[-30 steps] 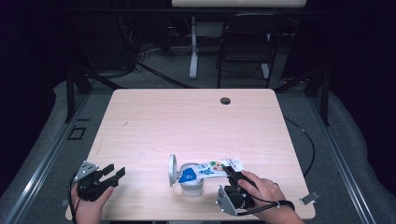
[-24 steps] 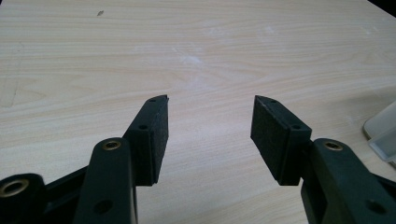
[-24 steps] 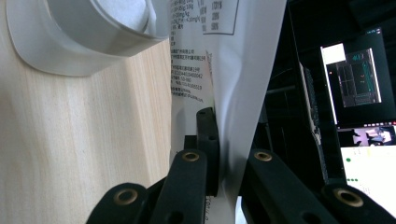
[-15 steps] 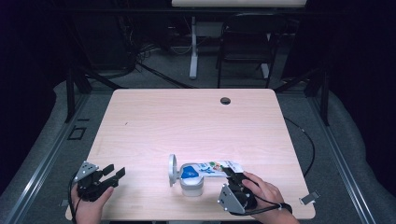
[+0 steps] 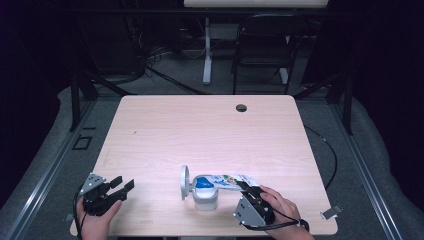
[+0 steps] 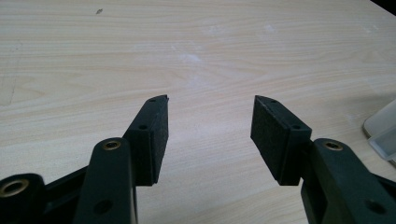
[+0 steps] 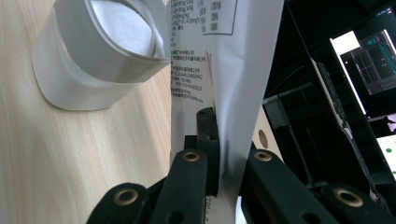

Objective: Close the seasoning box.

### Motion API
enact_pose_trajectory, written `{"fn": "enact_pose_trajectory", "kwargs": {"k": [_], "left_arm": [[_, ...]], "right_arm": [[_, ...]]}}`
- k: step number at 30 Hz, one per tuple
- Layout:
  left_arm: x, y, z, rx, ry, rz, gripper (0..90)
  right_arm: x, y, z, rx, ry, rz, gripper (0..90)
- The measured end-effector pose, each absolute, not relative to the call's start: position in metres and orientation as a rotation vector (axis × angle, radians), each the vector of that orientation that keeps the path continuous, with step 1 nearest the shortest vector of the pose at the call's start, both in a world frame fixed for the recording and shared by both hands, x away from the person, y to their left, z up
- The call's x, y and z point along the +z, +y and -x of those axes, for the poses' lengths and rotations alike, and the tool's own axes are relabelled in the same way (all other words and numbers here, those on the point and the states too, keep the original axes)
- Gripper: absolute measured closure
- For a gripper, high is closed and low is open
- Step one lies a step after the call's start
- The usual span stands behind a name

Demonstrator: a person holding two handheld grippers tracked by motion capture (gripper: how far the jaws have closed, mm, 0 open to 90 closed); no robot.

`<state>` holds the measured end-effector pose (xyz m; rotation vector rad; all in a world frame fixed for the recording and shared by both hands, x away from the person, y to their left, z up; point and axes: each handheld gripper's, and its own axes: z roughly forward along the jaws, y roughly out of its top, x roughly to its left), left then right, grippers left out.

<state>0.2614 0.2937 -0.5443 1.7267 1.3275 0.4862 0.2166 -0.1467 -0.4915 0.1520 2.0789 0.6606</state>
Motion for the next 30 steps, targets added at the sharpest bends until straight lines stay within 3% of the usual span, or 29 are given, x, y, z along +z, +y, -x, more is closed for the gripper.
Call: {"fn": "enact_pose_trajectory", "kwargs": {"k": [30], "left_arm": [[-0.5446, 0.2946, -0.2615, 0.485, 1.332, -1.722, 47.0]], "right_arm": [[-0.4941, -0.1498, -0.2250, 0.867, 2.063, -0.333, 89.1]]}}
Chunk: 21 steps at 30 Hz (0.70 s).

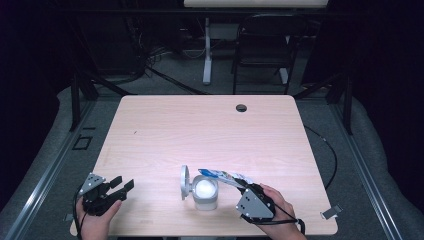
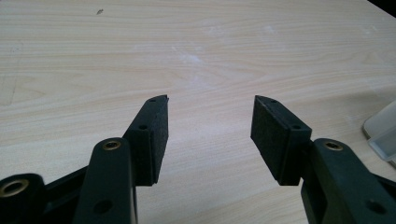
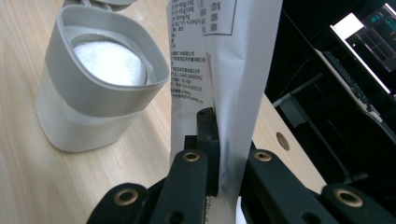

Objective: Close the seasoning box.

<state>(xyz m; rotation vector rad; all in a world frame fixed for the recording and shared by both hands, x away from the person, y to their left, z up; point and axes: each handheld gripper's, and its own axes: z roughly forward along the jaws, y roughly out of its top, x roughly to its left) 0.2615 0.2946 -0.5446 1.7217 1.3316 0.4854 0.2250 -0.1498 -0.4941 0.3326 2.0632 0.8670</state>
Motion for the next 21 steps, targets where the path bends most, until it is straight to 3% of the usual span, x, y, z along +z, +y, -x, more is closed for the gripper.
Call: {"fn": "enact_pose_trajectory", "kwargs": {"k": [21], "left_arm": [[-0.543, 0.295, -0.261, 0.489, 1.328, -1.716, 47.0]], "right_arm": [[-0.492, -0.153, -0.245, 1.029, 2.013, -0.505, 89.2]]}}
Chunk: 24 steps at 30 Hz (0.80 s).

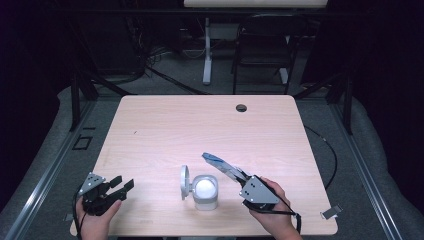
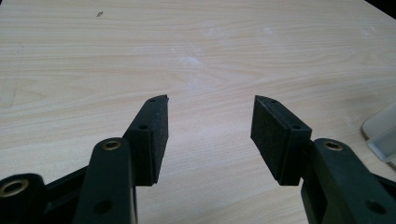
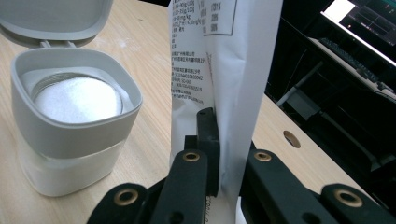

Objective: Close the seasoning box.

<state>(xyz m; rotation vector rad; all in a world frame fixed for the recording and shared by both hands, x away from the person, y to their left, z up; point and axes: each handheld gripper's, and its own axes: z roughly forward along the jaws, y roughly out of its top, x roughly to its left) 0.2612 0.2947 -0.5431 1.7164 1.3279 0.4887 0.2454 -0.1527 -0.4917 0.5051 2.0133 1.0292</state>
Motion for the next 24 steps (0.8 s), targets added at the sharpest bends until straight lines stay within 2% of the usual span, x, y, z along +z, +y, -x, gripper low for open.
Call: {"fn": "enact_pose_trajectory", "kwargs": {"k": [24], "left_arm": [[-0.545, 0.294, -0.262, 0.484, 1.327, -1.726, 47.0]], "right_arm": [[-0.511, -0.184, -0.265, 1.088, 1.978, -0.770, 89.2]]}}
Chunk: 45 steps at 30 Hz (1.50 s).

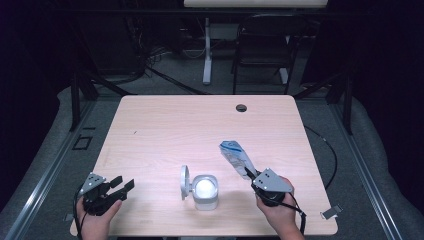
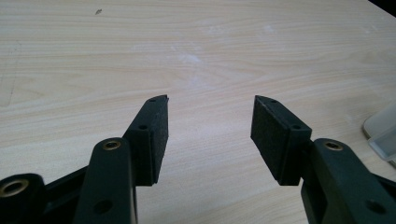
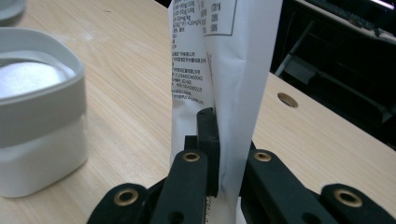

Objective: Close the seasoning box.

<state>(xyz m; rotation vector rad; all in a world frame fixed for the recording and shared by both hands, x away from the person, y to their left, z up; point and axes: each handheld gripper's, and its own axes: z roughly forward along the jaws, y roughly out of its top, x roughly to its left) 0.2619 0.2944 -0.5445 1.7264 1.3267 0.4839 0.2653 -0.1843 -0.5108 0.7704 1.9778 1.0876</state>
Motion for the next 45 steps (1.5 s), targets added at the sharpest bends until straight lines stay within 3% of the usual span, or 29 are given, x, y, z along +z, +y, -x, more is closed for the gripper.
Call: {"fn": "enact_pose_trajectory", "kwargs": {"k": [20, 45], "left_arm": [[-0.546, 0.295, -0.262, 0.481, 1.331, -1.721, 47.1], [-0.546, 0.295, -0.263, 0.483, 1.328, -1.734, 47.1]], "right_arm": [[-0.530, -0.219, -0.279, 1.053, 1.944, -0.966, 89.2], [-0.556, -0.209, -0.291, 0.952, 2.000, -0.965, 89.0]]}}
